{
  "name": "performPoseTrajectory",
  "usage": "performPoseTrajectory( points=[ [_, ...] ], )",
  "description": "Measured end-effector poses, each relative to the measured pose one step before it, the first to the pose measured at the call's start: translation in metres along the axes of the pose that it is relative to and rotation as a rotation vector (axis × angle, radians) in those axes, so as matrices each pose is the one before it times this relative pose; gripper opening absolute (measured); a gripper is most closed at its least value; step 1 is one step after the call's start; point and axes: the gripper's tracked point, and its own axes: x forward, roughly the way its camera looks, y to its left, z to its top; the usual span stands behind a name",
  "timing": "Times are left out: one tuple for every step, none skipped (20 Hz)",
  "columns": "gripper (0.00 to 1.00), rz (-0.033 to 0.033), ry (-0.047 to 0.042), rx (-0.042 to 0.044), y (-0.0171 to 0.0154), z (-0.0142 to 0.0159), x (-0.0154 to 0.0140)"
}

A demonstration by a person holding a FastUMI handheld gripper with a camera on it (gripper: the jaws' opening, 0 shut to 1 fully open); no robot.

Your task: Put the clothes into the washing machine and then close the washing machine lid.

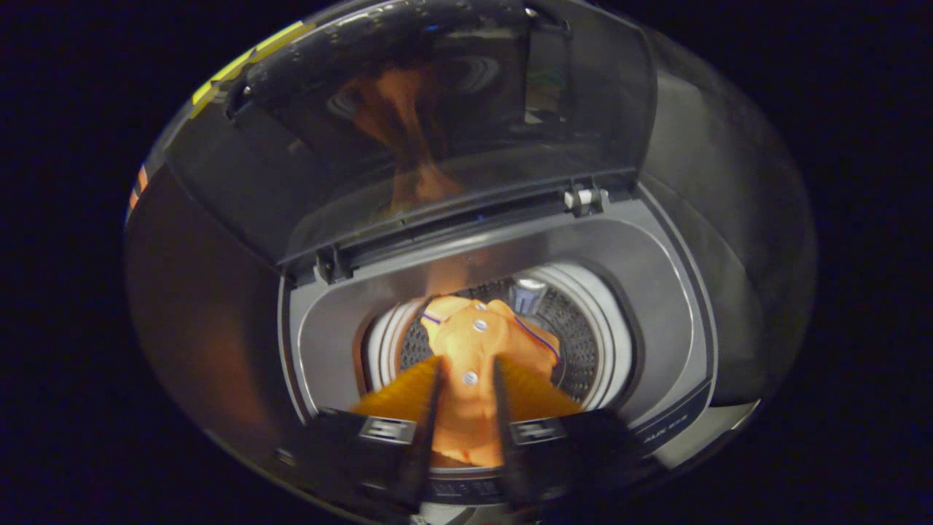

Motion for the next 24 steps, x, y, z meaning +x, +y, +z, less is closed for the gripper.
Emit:
performPoseTrajectory(
  points=[
    [0.77, -0.00577, 0.00025, 0.00028, -0.00042, 0.01432, -0.00968],
    [1.00, 0.00470, -0.00606, -0.00353, 0.00284, -0.01534, 0.00744],
    [0.98, 0.00087, -0.00913, -0.00904, 0.00034, -0.00039, -0.00167],
    [0.98, 0.00234, -0.00555, -0.01114, -0.00093, -0.00025, -0.00545],
    [0.98, 0.00586, -0.00683, -0.01817, 0.00070, -0.00005, -0.00499],
    [0.98, 0.00695, -0.01315, -0.01680, 0.00234, 0.00083, -0.00539],
    [0.98, 0.00791, -0.01432, -0.01903, 0.00184, 0.00186, -0.00620],
    [0.98, 0.00399, -0.01540, -0.01984, 0.00028, 0.00147, -0.00791],
    [0.98, 0.00445, -0.01874, -0.01914, 0.00066, 0.00401, -0.00923],
    [0.98, 0.00691, -0.01975, -0.01813, -0.00020, 0.00448, -0.00944],
    [0.98, 0.01071, -0.02167, -0.01284, 0.00222, 0.00594, -0.00947],
    [0.98, 0.01003, -0.00883, -0.01377, -0.00001, 0.00444, -0.00952],
    [0.98, 0.00621, -0.01233, -0.00602, -0.00053, 0.00690, -0.01235],
    [0.98, 0.01040, -0.02499, -0.00398, 0.00078, 0.00964, -0.01101],
    [0.98, 0.00757, -0.03322, -0.00322, 0.00066, 0.01357, -0.01192],
    [0.98, 0.00736, -0.03619, -0.00355, 0.00090, 0.01718, -0.01185],
    [0.98, 0.00626, -0.03210, -0.00406, 0.00108, 0.01870, -0.01001],
    [0.98, 0.00642, -0.02870, -0.00136, 0.00089, 0.02041, -0.00929],
    [0.98, 0.01162, -0.03089, -0.00108, 0.00325, 0.02139, -0.00696],
    [0.98, 0.01510, -0.03812, 0.00113, 0.00240, 0.02263, -0.00632],
    [0.98, 0.01085, -0.03993, 0.00030, 0.00398, 0.02497, -0.00361],
    [0.98, 0.00723, -0.03237, -0.00092, 0.00336, 0.01984, 0.00065],
    [0.98, 0.00512, -0.02455, -0.00009, 0.00331, 0.01922, 0.00544],
    [0.98, 0.00207, -0.01416, -0.00536, 0.00220, 0.01546, 0.00728]
  ],
)
